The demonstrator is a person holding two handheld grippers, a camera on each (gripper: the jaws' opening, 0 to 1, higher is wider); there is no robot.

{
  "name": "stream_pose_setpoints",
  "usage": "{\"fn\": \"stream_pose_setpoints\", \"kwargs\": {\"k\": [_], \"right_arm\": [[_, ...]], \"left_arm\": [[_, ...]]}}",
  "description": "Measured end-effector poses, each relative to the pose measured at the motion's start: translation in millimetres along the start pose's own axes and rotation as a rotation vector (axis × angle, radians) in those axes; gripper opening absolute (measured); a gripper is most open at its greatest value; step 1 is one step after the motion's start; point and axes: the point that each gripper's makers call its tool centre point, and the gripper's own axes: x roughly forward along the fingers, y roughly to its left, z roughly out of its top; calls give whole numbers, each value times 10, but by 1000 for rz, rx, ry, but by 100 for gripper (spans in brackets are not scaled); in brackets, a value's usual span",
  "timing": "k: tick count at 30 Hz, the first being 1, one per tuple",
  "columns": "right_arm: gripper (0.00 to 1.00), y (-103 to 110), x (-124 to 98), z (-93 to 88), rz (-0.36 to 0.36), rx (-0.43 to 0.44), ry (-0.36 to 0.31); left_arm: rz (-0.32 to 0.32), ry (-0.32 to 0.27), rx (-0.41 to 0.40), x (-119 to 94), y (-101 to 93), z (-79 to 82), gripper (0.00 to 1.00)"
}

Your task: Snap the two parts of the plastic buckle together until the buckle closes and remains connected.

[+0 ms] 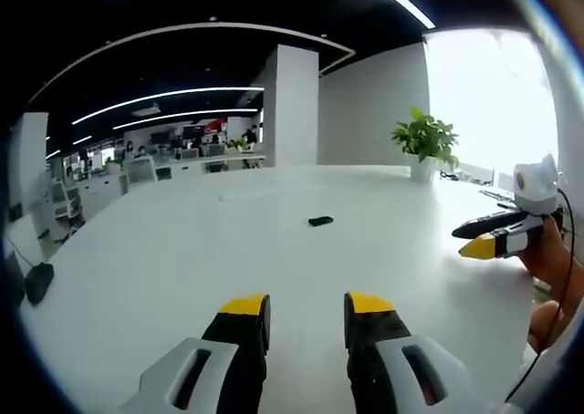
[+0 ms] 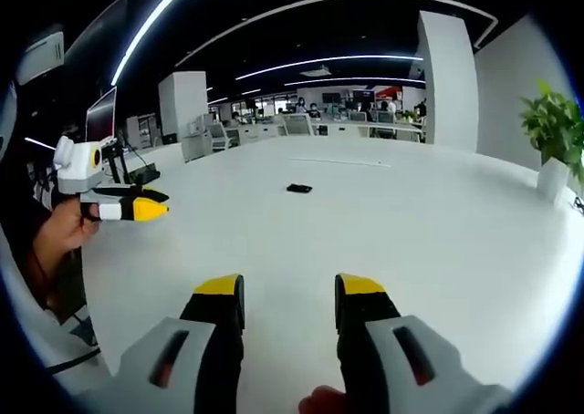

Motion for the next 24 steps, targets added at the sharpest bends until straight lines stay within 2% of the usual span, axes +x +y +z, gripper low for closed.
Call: {"fn": "stream_pose_setpoints", "kwargs": {"k": [8,24], "right_arm": [[40,-4,6,-14,3,6,-2],[40,-21,27,-4,1,-7,2]], "left_arm": [[-16,9,-18,4,-36,-18,34],[22,6,-18,-19,48,-53,34]]}}
